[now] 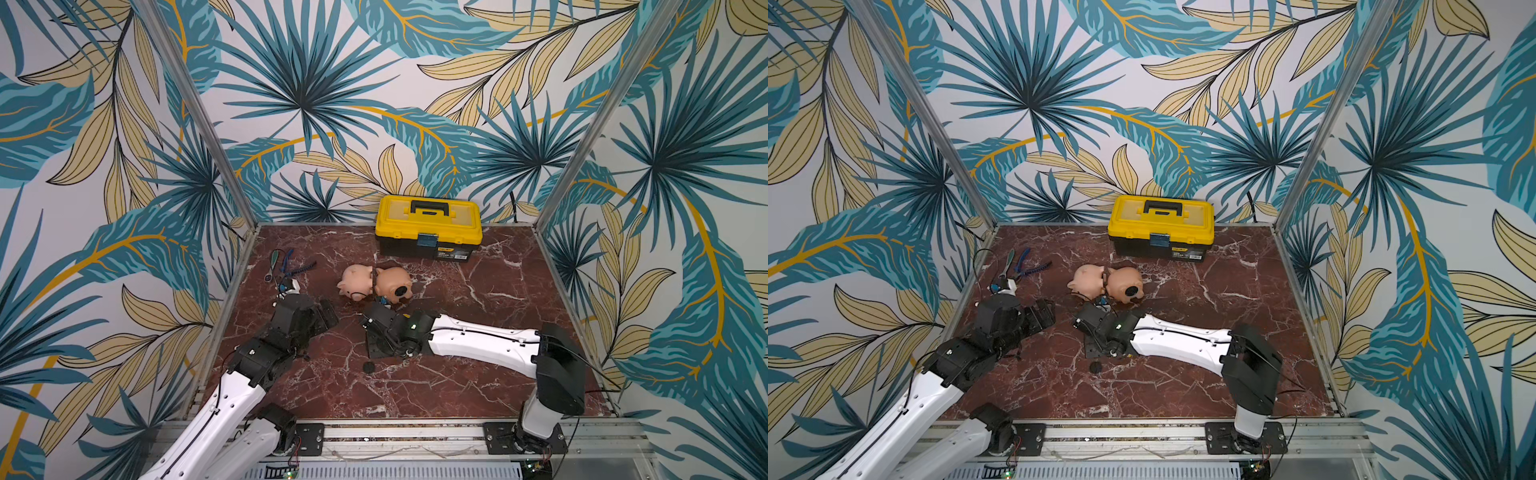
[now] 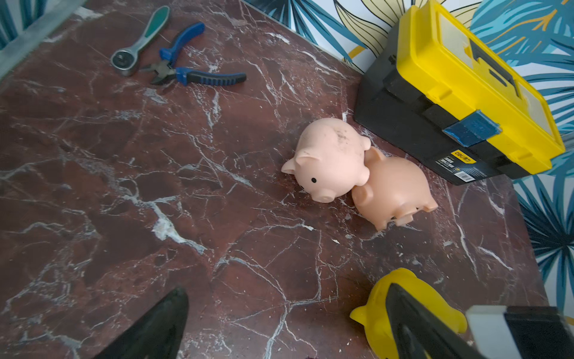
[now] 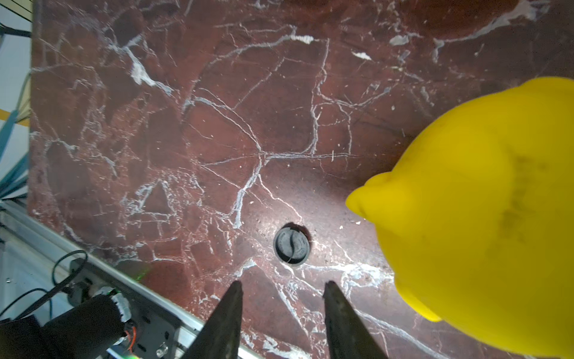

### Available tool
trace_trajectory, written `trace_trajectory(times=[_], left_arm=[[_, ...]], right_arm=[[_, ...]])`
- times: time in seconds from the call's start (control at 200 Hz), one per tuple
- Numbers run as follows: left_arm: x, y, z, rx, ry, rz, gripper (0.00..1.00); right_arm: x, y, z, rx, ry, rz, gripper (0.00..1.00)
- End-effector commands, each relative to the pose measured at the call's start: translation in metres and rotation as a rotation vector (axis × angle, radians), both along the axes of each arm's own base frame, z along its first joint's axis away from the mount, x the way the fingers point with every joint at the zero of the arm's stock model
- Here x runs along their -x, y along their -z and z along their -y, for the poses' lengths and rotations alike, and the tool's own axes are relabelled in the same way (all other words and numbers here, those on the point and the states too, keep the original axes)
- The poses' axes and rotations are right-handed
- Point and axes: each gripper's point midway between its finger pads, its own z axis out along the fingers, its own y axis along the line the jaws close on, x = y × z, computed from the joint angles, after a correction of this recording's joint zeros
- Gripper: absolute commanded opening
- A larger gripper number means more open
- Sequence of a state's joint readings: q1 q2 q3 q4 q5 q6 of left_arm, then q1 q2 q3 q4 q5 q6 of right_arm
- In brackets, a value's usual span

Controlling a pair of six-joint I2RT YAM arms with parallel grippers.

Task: Close piggy banks
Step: Pick up the knob at the center of the board.

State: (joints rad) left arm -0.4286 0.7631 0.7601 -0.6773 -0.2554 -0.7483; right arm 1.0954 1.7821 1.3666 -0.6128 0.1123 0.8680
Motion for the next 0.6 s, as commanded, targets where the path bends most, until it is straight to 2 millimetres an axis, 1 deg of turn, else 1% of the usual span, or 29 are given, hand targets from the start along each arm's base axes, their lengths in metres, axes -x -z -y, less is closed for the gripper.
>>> trace_trajectory(times=[0.0, 0.135, 0.24, 0.401, 0.596], left_arm=[[0.003, -0.010, -0.013, -0.028, -0.049, 0.021, 0.99], [0.004, -0.013, -0.015, -0.032, -0.051, 0.032, 1.00], [0.005, -0.013, -0.016, -0.036, -0.049, 0.035, 1.00], [0.007, -0.010, -0.015, -0.035, -0.039, 0.031, 0.99], [0.010, -0.008, -0.016, -0.032, -0.037, 0.035, 1.00]], right_arm=[[0.005, 0.014, 0.001, 0.043, -0.002, -0.041, 0.42], [0.010, 0.032, -0.007, 0.048, -0.010, -0.086, 0.37], [0.013, 0.043, -0.011, 0.064, -0.019, -0.114, 0.34], [0.014, 0.056, -0.015, 0.089, -0.029, -0.132, 0.28], [0.021, 0.069, -0.018, 0.125, -0.035, -0.169, 0.25]])
